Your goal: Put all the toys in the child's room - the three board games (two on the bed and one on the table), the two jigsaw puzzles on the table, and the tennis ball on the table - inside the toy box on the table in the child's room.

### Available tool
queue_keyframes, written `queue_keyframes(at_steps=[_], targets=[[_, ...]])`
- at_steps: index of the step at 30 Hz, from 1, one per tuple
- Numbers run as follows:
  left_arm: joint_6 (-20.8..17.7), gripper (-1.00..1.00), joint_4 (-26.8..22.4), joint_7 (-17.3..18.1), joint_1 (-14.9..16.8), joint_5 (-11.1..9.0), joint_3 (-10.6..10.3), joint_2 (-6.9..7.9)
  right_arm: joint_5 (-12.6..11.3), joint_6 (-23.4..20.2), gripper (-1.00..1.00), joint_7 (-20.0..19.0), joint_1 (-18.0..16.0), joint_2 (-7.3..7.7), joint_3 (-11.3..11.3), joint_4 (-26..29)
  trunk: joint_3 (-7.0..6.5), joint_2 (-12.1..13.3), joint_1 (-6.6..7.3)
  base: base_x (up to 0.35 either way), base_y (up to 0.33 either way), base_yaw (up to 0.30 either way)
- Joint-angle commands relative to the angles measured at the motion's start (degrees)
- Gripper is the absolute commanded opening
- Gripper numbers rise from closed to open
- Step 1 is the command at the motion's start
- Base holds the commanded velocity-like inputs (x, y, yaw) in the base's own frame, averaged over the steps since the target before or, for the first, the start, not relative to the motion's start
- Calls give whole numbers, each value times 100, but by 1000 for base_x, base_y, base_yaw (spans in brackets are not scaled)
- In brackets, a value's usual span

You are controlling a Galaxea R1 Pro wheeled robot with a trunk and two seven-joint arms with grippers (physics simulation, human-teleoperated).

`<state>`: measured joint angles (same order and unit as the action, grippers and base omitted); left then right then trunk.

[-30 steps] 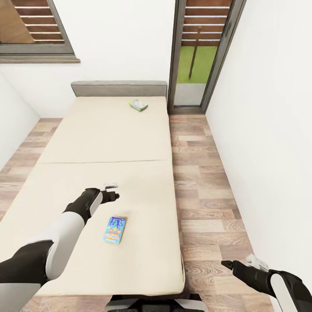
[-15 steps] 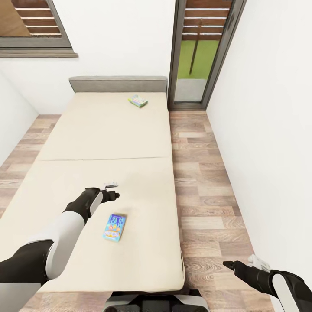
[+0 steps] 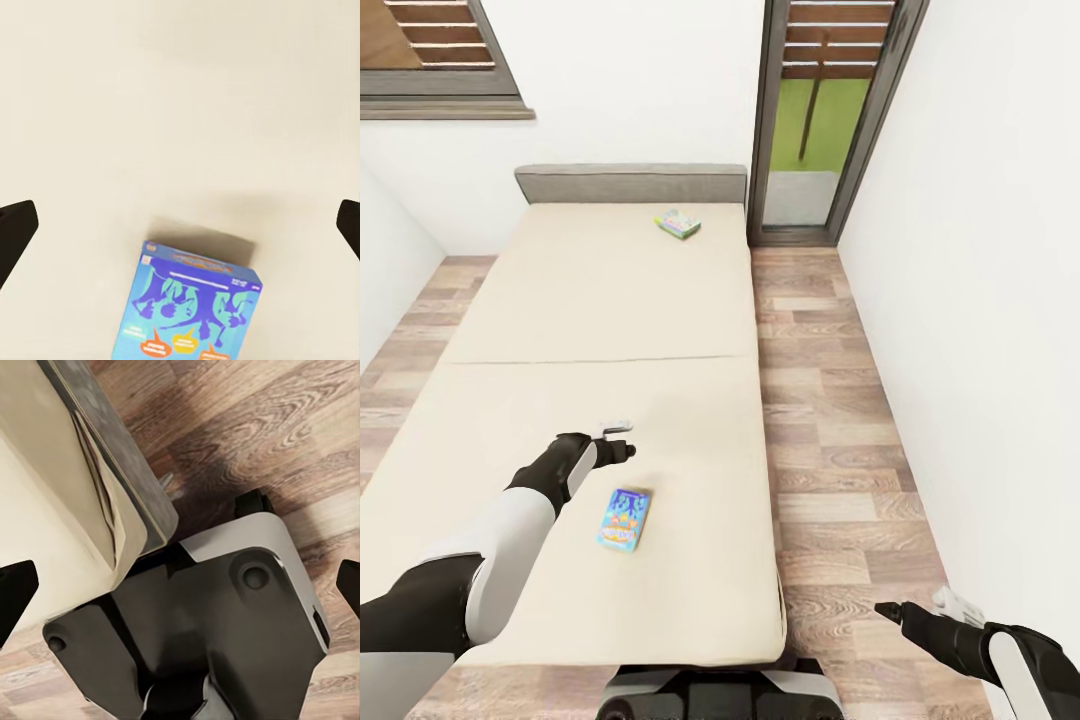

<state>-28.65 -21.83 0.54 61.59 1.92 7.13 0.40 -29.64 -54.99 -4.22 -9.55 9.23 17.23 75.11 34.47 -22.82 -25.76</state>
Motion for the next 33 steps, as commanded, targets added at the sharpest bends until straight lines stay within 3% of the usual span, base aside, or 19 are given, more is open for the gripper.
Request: queue_keyframes(at_steps=[1, 33], targets=[[-31, 100, -10, 6, 2, 19, 36, -5, 37, -29, 100, -44, -3, 1, 9, 4, 17, -9, -3, 0, 0, 0], [34, 100, -10, -1, 2, 19, 32, -10, 37, -29, 100, -44, -3, 43, 9, -5, 316, -9, -3, 0, 0, 0]])
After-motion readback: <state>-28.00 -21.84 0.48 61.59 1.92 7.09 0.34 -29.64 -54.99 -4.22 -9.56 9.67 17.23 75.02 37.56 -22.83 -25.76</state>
